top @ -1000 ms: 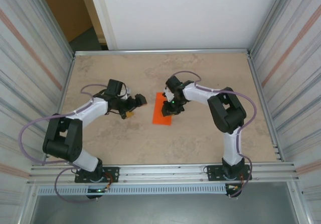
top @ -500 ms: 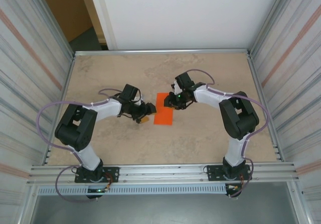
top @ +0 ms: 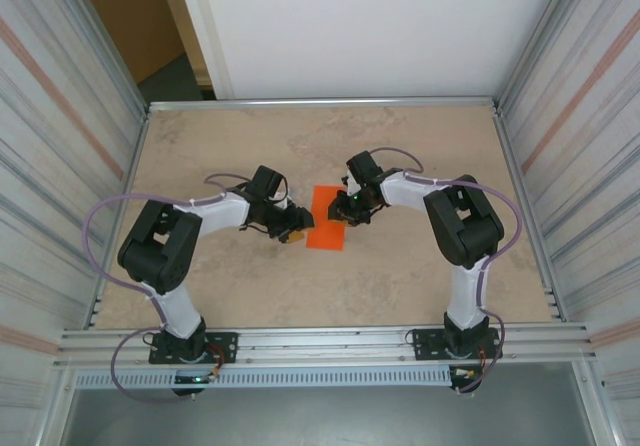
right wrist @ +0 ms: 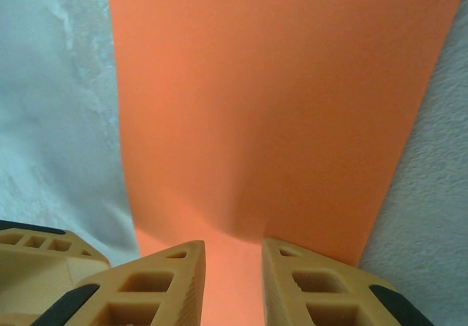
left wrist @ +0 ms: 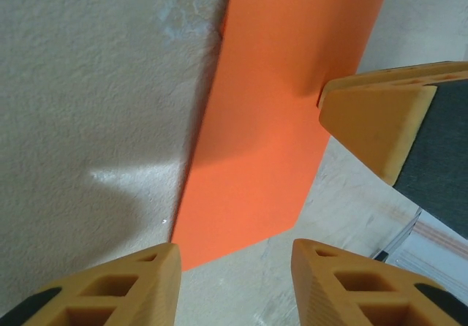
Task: Fold a paper plane with a square sheet of paper (pick it up from the middle)
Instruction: Third fold the triangle at the center of the table.
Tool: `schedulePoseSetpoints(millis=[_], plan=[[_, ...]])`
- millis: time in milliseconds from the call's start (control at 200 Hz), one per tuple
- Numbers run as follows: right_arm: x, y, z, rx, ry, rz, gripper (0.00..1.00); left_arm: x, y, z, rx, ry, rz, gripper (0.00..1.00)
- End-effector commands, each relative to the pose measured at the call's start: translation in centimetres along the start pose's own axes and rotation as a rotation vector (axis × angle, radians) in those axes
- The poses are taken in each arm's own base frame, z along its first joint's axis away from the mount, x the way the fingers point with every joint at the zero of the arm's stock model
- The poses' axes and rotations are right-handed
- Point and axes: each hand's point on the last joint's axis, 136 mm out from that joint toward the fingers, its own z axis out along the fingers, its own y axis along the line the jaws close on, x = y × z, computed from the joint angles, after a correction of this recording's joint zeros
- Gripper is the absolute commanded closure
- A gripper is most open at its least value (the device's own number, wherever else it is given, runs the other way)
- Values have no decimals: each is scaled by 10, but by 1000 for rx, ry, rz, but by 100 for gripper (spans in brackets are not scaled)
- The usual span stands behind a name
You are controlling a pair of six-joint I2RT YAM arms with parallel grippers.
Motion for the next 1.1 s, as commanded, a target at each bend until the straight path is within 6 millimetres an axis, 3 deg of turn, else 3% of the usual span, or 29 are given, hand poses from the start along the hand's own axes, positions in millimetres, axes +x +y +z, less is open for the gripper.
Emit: schedulePoseSetpoints(millis=[0, 170, 611, 752, 1092], plan=[[6, -13, 6, 32, 38, 37, 75, 2, 1, 3, -16, 27, 9, 57], [11, -21, 11, 49, 56, 47, 75, 5, 9, 6, -48, 41, 8, 58], [13, -31, 12, 65, 64, 62, 77, 8, -11, 18, 46, 99, 39, 64], [13, -32, 12, 64, 63, 64, 77, -2, -22, 16, 90, 88, 45, 65], [11, -34, 11, 63, 57, 65, 77, -24, -21, 18, 112, 90, 8, 69]])
